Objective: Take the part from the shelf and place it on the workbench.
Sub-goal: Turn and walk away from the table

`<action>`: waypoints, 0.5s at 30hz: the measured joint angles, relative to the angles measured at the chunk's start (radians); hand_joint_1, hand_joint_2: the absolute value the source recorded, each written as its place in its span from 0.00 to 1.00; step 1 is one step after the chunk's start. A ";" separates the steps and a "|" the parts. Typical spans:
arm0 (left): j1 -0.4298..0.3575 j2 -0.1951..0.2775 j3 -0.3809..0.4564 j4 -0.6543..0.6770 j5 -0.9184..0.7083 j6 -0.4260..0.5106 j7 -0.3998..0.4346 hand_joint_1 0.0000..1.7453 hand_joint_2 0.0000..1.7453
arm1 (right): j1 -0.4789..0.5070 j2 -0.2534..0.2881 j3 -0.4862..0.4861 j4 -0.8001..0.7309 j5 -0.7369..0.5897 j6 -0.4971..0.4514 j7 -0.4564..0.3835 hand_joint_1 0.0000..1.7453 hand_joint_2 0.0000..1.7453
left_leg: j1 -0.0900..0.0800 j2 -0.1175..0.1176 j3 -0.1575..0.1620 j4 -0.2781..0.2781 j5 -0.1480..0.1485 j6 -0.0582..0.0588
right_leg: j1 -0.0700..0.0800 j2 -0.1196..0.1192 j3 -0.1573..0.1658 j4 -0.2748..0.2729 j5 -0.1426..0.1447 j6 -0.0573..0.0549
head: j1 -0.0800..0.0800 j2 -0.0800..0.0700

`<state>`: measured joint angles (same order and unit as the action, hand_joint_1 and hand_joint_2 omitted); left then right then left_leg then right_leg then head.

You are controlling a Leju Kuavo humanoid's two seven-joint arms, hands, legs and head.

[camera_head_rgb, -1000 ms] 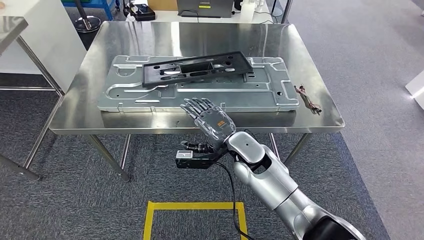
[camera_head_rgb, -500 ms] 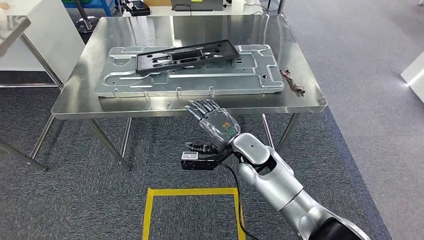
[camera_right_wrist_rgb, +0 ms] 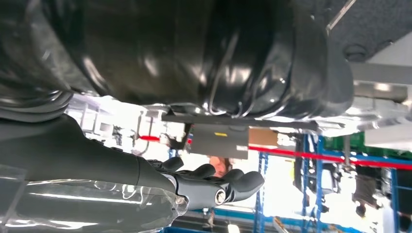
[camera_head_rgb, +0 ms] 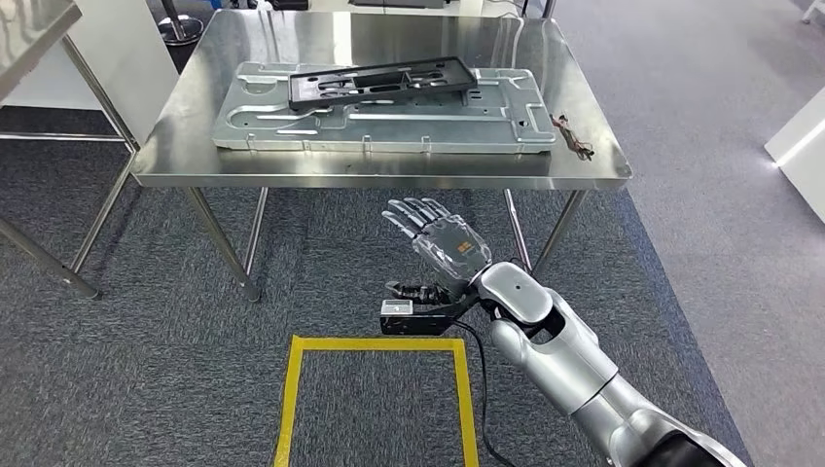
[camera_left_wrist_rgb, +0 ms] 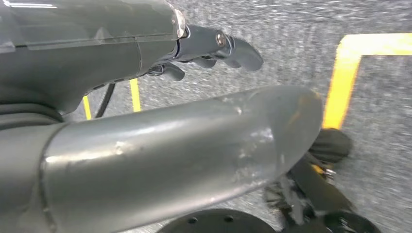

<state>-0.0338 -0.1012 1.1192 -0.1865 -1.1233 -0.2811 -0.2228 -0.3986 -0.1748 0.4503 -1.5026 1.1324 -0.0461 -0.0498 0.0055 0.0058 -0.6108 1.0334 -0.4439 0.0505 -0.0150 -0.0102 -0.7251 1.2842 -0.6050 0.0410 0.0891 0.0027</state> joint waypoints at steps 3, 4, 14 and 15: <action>0.000 0.000 0.002 0.000 -0.004 -0.001 -0.001 0.00 0.00 | 0.016 -0.023 -0.007 -0.011 -0.006 0.001 -0.005 0.00 0.00 | -0.008 0.000 -0.046 0.001 0.036 -0.001 | 0.008 0.001 0.092 -0.041 0.069 -0.017 | 0.000 0.000; 0.000 -0.001 0.003 0.000 -0.005 -0.002 -0.001 0.00 0.00 | 0.019 -0.029 -0.009 -0.016 -0.007 0.001 -0.006 0.00 0.00 | -0.010 0.000 -0.054 0.001 0.046 -0.003 | 0.013 0.001 0.151 -0.109 0.078 -0.028 | 0.000 0.000; 0.004 0.000 0.009 0.000 -0.009 -0.003 0.003 0.00 0.00 | 0.057 -0.070 -0.049 -0.040 -0.030 -0.001 -0.013 0.00 0.00 | -0.004 -0.002 -0.116 0.177 -0.100 -0.048 | 0.018 -0.005 0.205 -0.325 0.133 -0.076 | 0.000 0.000; 0.004 0.000 0.010 0.000 -0.010 -0.003 0.003 0.00 0.00 | 0.066 -0.074 -0.055 -0.040 -0.033 -0.001 -0.014 0.00 0.00 | -0.002 -0.002 -0.119 0.234 -0.116 -0.052 | 0.018 -0.006 0.186 -0.319 0.144 -0.074 | 0.000 0.000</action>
<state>-0.0297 -0.1015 1.1295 -0.1865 -1.1329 -0.2839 -0.2200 -0.3329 -0.2486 0.3950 -1.5430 1.0992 -0.0472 -0.0637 0.0038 0.0041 -0.7302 1.2674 -0.5595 -0.0015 0.0027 -0.0159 -0.5391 0.9656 -0.4614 -0.0332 0.0886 0.0027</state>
